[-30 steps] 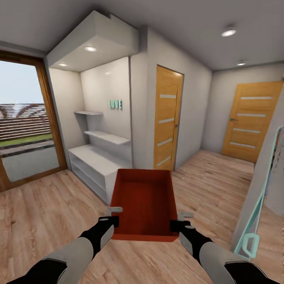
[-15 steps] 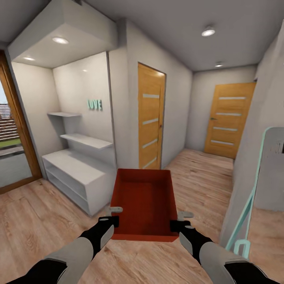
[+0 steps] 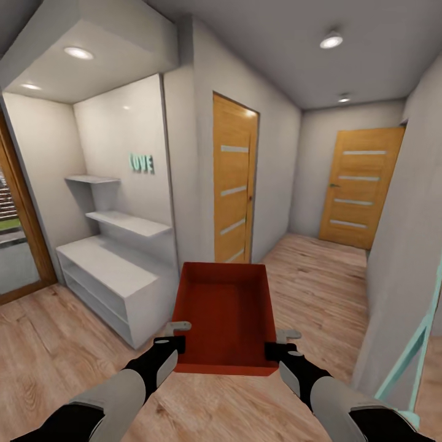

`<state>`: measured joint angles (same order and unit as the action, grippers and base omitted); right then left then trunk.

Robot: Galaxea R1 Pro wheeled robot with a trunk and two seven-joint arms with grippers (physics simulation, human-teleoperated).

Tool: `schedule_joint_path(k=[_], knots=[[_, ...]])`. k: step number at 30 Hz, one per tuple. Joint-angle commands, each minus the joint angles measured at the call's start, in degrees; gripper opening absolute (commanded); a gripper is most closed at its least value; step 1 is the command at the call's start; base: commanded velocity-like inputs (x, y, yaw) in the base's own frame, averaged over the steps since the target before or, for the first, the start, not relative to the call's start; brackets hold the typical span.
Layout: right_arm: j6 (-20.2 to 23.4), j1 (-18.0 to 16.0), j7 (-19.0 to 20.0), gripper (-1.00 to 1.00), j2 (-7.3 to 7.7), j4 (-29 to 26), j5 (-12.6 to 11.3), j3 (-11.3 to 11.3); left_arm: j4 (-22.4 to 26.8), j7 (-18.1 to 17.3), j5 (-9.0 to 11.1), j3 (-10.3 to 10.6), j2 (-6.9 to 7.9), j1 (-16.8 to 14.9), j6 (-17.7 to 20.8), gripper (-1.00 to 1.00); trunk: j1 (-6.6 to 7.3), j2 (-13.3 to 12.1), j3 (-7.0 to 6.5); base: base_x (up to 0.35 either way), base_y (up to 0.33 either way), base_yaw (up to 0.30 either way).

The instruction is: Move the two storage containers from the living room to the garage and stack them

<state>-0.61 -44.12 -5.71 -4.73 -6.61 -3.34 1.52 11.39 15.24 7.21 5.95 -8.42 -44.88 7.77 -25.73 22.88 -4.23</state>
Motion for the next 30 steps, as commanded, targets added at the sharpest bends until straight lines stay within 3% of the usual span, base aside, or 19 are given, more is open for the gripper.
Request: schedule_joint_path(k=[1, 7, 24, 30], knots=[[-0.02, 0.0, -0.24, -1.0, 0.0, 0.11, -0.88, 0.33, 0.3, 1.11, -1.08, -0.33, 0.16, -0.03, 0.36, -1.0, -0.05, 0.04, 0.02, 0.322, 0.0, 0.0], [0.28, 0.0, -0.25, -1.0, -0.03, 0.11, -0.88, 0.3, 0.3, 1.11, -1.07, -0.33, 0.16, -0.02, 0.33, -1.0, -0.05, 0.04, 0.02, 0.322, 0.0, -0.051], [0.35, 0.0, -0.26, -1.0, -0.13, 0.11, -0.88, 0.33, 0.3, 1.11, -1.07, -0.33, 0.16, -0.03, 0.4, -1.0, -0.05, 0.04, 0.02, 0.322, 0.0, -0.263], [0.27, 0.0, -0.26, -1.0, -0.1, 0.11, -0.88, 0.33, 0.3, 1.11, -1.07, -0.33, 0.16, -0.03, 0.4, -1.0, -0.05, 0.04, 0.02, 0.322, 0.0, -0.042]])
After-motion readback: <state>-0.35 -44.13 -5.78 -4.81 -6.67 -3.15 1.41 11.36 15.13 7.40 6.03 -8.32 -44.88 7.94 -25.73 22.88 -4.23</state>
